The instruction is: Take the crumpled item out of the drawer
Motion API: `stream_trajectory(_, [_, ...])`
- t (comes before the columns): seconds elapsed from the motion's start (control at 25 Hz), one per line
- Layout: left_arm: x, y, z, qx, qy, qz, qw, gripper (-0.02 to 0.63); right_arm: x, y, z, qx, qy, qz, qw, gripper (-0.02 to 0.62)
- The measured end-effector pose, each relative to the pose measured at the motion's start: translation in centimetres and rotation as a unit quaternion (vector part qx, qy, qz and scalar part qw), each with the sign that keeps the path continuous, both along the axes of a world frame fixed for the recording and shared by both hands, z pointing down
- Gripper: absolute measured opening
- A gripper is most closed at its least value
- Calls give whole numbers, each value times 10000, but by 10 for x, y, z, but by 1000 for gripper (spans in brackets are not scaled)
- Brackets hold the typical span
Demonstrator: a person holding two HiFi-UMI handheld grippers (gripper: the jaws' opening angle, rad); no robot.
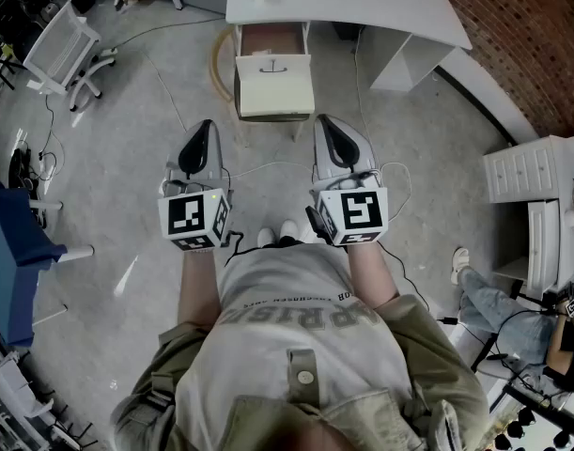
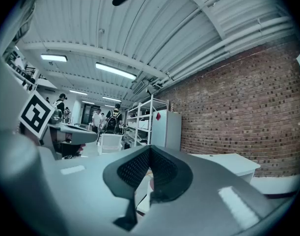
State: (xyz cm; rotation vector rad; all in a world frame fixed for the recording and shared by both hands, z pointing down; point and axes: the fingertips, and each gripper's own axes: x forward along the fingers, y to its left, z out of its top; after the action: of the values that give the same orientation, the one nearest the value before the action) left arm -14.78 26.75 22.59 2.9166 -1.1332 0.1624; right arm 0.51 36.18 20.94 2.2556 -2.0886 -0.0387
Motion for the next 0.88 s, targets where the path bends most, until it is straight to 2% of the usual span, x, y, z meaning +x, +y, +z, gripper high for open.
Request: stream_trajectory(0.88, [17, -7, 0, -19, -6, -20, 10000, 8, 14, -7, -3, 24, 131, -43, 9999, 2])
